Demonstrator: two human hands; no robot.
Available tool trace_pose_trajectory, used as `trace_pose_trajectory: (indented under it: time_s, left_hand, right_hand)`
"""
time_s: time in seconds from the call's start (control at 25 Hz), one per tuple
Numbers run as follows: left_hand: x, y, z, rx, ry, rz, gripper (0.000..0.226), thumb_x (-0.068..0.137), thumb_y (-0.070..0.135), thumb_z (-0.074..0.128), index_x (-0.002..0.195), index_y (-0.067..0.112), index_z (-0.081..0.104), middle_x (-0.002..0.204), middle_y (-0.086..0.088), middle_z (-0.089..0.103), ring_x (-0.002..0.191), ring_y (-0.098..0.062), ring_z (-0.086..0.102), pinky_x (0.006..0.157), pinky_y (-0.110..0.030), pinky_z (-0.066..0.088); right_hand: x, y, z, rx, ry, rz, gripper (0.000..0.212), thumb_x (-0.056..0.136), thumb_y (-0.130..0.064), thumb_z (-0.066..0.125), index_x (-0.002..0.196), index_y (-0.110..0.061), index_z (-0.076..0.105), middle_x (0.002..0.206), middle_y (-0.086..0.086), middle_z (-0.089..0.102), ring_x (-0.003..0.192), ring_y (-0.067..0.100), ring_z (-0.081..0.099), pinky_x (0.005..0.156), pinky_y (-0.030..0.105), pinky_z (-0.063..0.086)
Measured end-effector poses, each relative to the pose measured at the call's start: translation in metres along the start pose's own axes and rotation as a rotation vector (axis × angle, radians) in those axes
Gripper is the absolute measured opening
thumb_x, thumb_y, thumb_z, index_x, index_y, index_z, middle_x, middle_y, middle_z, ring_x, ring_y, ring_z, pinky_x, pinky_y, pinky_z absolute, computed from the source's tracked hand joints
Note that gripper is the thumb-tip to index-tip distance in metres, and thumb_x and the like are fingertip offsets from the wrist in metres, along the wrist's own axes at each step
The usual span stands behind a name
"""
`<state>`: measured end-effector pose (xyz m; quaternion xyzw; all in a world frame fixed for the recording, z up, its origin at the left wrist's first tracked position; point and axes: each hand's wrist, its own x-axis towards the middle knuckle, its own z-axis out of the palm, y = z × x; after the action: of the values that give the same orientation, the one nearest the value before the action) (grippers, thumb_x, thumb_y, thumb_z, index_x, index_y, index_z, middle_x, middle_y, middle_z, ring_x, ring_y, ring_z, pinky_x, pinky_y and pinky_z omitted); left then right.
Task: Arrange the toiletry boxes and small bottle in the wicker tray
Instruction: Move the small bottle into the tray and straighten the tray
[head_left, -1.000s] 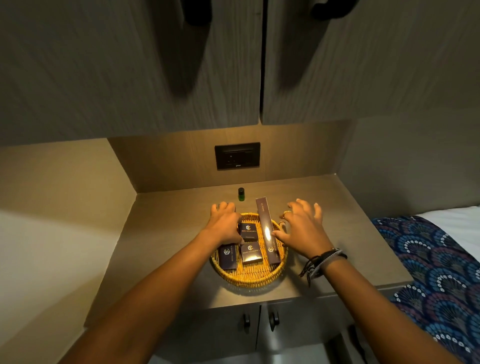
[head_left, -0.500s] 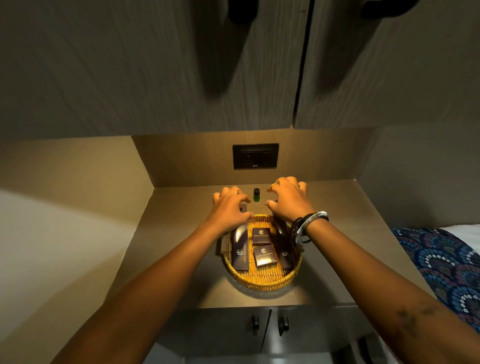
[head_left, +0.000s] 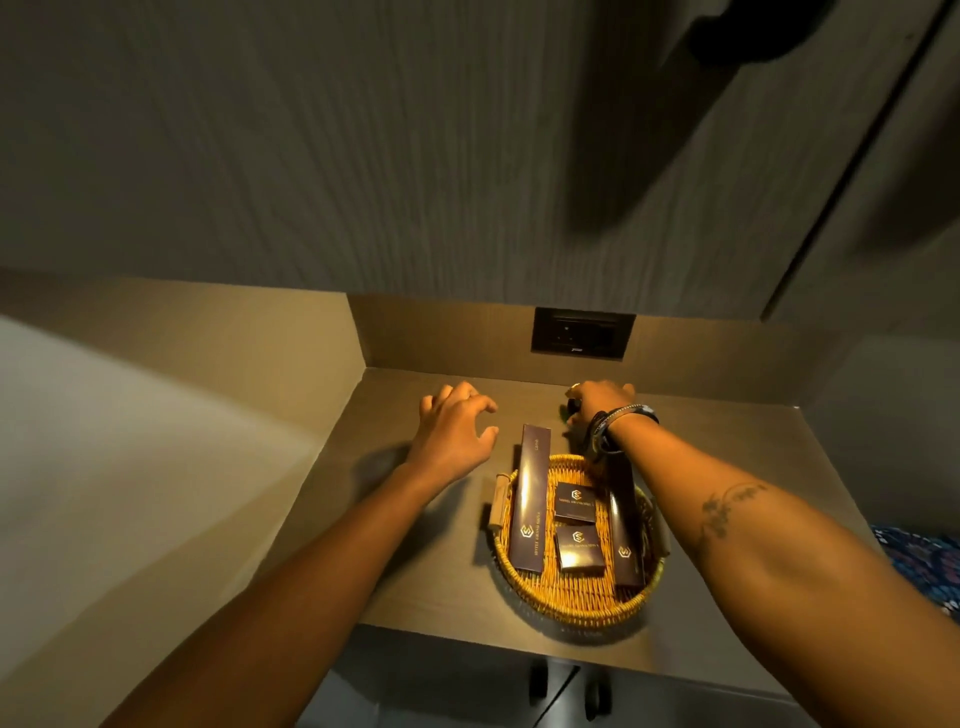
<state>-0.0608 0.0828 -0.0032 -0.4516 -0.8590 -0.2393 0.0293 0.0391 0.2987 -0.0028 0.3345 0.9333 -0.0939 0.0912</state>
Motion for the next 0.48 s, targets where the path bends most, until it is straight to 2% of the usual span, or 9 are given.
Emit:
trace_pose_trajectory:
  time_s: [0.16, 0.28, 0.4, 0.48]
  left_hand:
    - [-0.001, 0.003, -0.001, 0.004, -0.036, 0.008, 0.034, 0.087, 0.031, 0.067, 0.121, 0.024, 0.063, 0.123, 0.000, 0.055, 0.118, -0.020, 0.045, 0.095, -0.037, 0.029]
    - [-0.006, 0.006, 0.001, 0.003, -0.049, 0.029, 0.033, 0.088, 0.033, 0.066, 0.120, 0.023, 0.063, 0.122, 0.000, 0.056, 0.117, -0.020, 0.046, 0.096, -0.037, 0.029]
    - [-0.004, 0.002, 0.004, 0.017, -0.038, 0.032, 0.033, 0.088, 0.037, 0.065, 0.118, 0.023, 0.064, 0.121, 0.001, 0.056, 0.117, -0.019, 0.045, 0.096, -0.037, 0.029]
    - [-0.003, 0.002, 0.008, 0.024, -0.041, 0.026, 0.033, 0.089, 0.040, 0.064, 0.118, 0.024, 0.064, 0.120, 0.001, 0.056, 0.117, -0.019, 0.045, 0.096, -0.038, 0.029]
  right_hand:
    - [0.007, -0.004, 0.010, -0.020, 0.059, -0.020, 0.020, 0.089, -0.029, 0.067, 0.104, -0.018, 0.069, 0.101, 0.009, 0.067, 0.106, 0.031, 0.060, 0.092, 0.041, 0.041]
    - [0.001, -0.009, 0.002, -0.013, 0.068, -0.035, 0.022, 0.093, -0.027, 0.060, 0.105, -0.011, 0.070, 0.106, 0.014, 0.068, 0.099, 0.032, 0.063, 0.089, 0.042, 0.052]
    - [-0.014, -0.018, -0.013, 0.057, 0.100, -0.101, 0.020, 0.084, -0.025, 0.070, 0.101, -0.014, 0.072, 0.103, 0.013, 0.069, 0.095, 0.031, 0.065, 0.082, 0.042, 0.056]
    - [-0.031, -0.022, -0.018, 0.044, 0.061, -0.155, 0.022, 0.078, -0.024, 0.074, 0.098, -0.015, 0.072, 0.098, 0.009, 0.069, 0.089, 0.028, 0.066, 0.076, 0.040, 0.057]
